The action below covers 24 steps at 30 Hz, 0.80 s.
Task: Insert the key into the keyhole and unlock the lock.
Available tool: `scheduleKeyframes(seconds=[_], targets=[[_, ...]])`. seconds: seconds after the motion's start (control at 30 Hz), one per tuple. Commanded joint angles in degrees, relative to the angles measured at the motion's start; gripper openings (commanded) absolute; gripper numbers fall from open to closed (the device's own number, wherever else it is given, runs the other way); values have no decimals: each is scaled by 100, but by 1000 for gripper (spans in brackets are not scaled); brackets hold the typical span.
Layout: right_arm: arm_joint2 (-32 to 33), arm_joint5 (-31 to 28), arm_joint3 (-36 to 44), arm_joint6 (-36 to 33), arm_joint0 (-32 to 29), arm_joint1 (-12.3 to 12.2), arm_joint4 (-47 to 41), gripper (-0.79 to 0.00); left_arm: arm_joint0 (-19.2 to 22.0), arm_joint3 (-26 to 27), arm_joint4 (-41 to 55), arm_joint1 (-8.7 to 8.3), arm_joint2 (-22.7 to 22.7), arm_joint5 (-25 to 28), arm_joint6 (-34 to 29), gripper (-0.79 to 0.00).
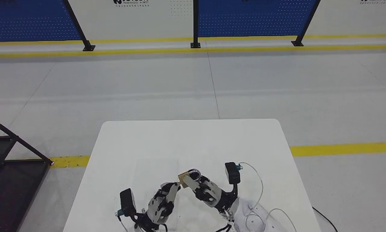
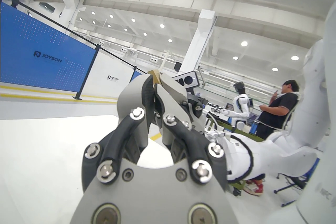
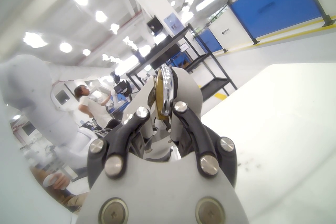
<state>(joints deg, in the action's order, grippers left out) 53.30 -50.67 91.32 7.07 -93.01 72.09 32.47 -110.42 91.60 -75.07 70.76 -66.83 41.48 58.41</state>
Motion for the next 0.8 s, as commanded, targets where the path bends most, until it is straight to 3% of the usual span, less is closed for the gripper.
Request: scheduleKeyframes(seconds=[0.0,0.1,0.37,0.4,0.47,0.53,0.77], targets=[[3,8,5,-6,-7,-3,-9,-785,19,-36,-315,1,24,-371,210,-785],[10,13,14,-10,-12,-6,-27,-785,50,-92,-712,5,51,-934,488,-785],[22,41,25,-27,-18,-14,-30,-785,95,-246,-738,-7,185,-1102,753,-785],[22,43,27,-30,-18,-15,-26,-785,95,-248,-714,-9,193,-1093,740,-671],[25,34,33,-25,-21,-17,-18,-785,92,-258,-624,-14,221,-1054,691,-188],[30,27,34,-21,-28,-20,-13,-785,88,-251,-452,-19,253,-902,628,0],[158,-112,57,-28,-60,-58,40,-785,-33,-103,336,-123,100,252,130,0]])
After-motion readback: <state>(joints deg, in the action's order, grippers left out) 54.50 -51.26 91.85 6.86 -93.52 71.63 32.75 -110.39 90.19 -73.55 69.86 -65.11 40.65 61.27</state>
